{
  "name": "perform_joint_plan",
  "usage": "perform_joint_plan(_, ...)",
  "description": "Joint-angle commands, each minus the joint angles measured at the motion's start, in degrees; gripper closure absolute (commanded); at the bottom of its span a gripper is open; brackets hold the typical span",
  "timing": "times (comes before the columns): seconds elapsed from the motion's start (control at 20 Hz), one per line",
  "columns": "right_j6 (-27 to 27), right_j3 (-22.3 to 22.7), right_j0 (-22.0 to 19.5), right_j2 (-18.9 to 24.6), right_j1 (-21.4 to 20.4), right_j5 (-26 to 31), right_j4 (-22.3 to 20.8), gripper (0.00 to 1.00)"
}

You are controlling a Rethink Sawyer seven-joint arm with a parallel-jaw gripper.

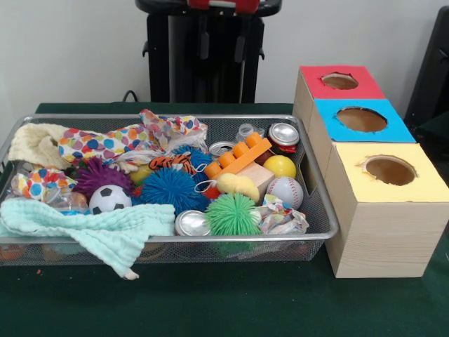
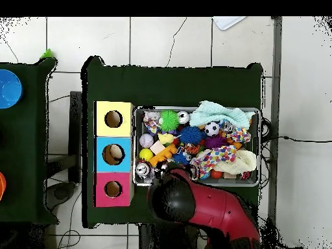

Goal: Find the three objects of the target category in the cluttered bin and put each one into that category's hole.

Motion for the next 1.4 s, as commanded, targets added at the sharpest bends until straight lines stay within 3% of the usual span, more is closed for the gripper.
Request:
perform_joint_plan(0.05,0.3,-4.1,-4.3,4.8,5.5,-3.7,-4.6,0.0)
perform_joint_plan(0.4,1.5,-4.4,-6.0,4.7,7.2,-6.9,-7.8,0.0)
perform_joint_plan(0.9,2.1,-4.8,-6.7,5.1,7.6,-6.8,-9.9,0.0)
perform_joint_plan(1.25,5.2,-5.8,-6.2,3.1,10.1,-8.3,-9.9,0.0)
perform_joint_plan(1.4,6.1,-4.8,-7.4,4.2,10.8,-9.6,-8.8,0.0)
